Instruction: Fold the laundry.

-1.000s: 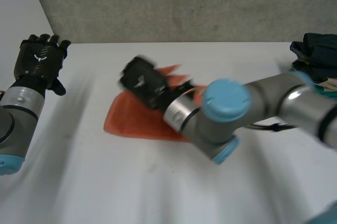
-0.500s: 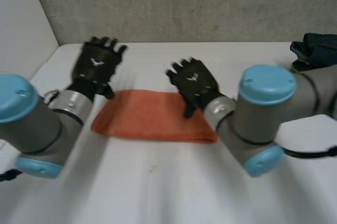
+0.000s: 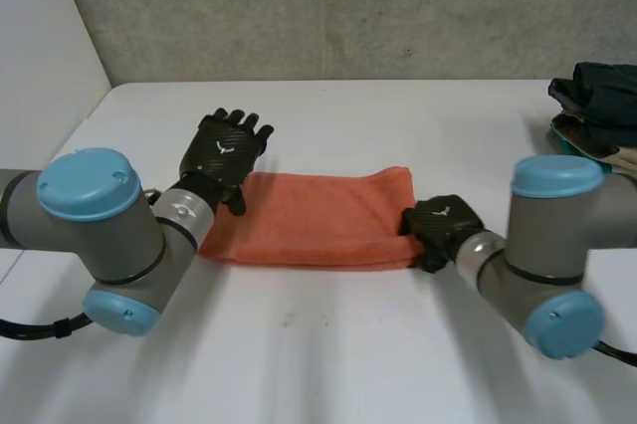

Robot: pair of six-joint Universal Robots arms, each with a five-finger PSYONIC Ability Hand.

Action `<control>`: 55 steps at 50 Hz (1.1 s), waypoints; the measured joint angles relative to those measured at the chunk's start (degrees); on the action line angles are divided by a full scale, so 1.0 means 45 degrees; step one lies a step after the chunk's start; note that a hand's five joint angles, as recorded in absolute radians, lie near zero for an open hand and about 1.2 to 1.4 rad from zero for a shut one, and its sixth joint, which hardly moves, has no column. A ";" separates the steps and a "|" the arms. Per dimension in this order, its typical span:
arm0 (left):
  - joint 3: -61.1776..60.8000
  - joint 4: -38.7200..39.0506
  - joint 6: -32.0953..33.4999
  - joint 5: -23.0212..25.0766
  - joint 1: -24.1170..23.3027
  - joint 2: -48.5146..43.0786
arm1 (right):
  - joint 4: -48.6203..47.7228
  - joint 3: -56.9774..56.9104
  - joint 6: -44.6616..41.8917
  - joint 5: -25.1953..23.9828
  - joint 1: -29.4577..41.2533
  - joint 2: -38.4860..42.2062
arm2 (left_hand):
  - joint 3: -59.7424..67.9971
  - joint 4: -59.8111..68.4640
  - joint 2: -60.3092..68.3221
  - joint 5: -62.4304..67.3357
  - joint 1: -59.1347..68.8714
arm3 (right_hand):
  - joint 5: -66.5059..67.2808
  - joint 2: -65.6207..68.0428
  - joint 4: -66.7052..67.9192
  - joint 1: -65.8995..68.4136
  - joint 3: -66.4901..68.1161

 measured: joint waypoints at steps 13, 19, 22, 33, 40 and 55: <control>-0.0879 -0.0375 -0.0126 0.0002 -0.0007 0.1400 | -0.0200 0.3860 -0.3874 0.0068 -0.3370 -0.4390 | 0.0000 0.0000 0.0000 0.0000 0.0000 | 0.0393 0.0456 0.0034 0.0982 0.0003; -0.1302 -0.0388 -0.0137 -0.0005 -0.0012 0.1753 | -0.0244 0.3128 -0.4790 -0.0043 -0.2812 -0.4563 | 0.0000 0.0000 0.0000 0.0000 0.0000 | 0.0393 0.0456 0.0035 0.0982 0.0003; -0.1451 -0.0384 -0.0141 -0.0007 -0.0010 0.1884 | -0.0436 0.2517 -0.4787 -0.0507 -0.1676 -0.4409 | 0.0000 0.0000 0.0000 0.0000 0.0000 | 0.0394 0.0494 0.0036 0.0982 0.0003; -0.1427 -0.0387 -0.0962 -0.0172 -0.0238 0.2157 | -0.1965 0.1622 -0.4648 -0.4047 0.2608 -0.2548 | 0.0000 0.0000 0.0001 0.0000 0.0002 | 0.0281 0.0165 -0.0230 0.0908 -0.0239; -0.0958 -0.0415 -0.1522 -0.1082 -0.0747 0.2207 | -0.2155 0.1337 -0.3127 -0.2951 0.3250 -0.2133 | 0.0001 0.0000 0.0001 0.0000 0.0001 | -1.0794 -1.1298 -1.1733 -0.7806 -1.1740; 0.1645 -0.3051 -0.3295 -0.3248 -0.3951 0.0781 | 0.0552 0.0525 0.4069 -0.0799 0.0094 -0.3836 | 0.0022 0.0034 0.0026 0.0001 0.0048 | -1.1210 -1.1739 -1.2160 -0.7960 -1.2398</control>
